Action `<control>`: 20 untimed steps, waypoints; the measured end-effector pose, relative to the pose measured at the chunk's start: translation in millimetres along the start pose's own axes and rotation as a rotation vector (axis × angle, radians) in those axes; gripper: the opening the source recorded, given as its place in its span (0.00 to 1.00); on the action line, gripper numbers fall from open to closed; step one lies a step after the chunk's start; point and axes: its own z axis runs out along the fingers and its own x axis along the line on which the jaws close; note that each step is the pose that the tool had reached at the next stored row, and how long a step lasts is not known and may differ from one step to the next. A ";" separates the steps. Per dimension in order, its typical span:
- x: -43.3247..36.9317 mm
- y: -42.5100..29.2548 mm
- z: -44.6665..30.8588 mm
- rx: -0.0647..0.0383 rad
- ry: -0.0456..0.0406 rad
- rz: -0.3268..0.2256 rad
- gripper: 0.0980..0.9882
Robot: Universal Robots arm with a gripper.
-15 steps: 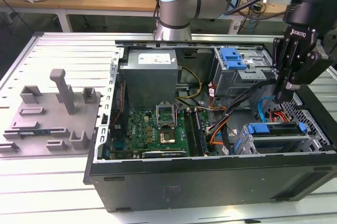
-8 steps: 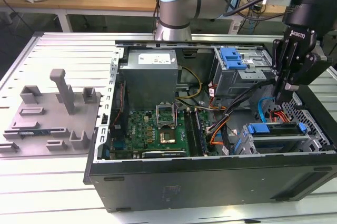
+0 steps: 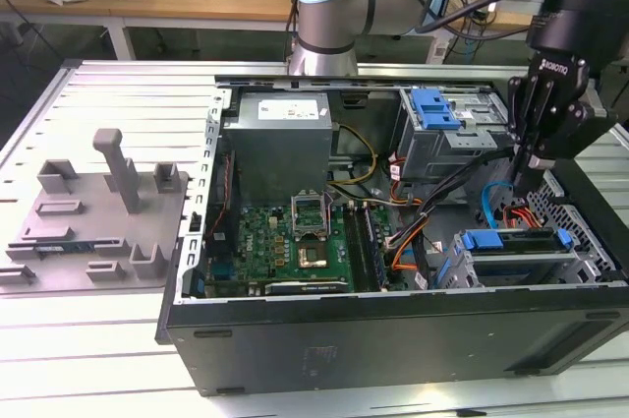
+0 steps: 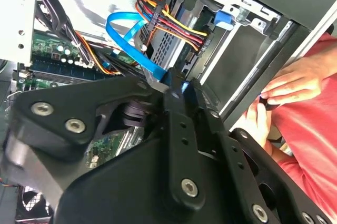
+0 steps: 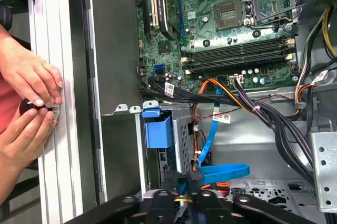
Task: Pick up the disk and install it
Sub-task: 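Insert the second disk wire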
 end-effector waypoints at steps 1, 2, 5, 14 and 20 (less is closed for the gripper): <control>-0.1 0.0 0.3 0.000 0.0000 0.000 0.10; -0.3 0.0 0.7 0.000 0.0000 0.000 0.07; -0.5 0.0 1.4 0.000 0.0002 0.000 0.07; 3.5 -0.2 3.2 0.009 -0.0375 0.003 0.07; 9.2 -0.9 5.3 0.054 -0.1198 0.016 0.07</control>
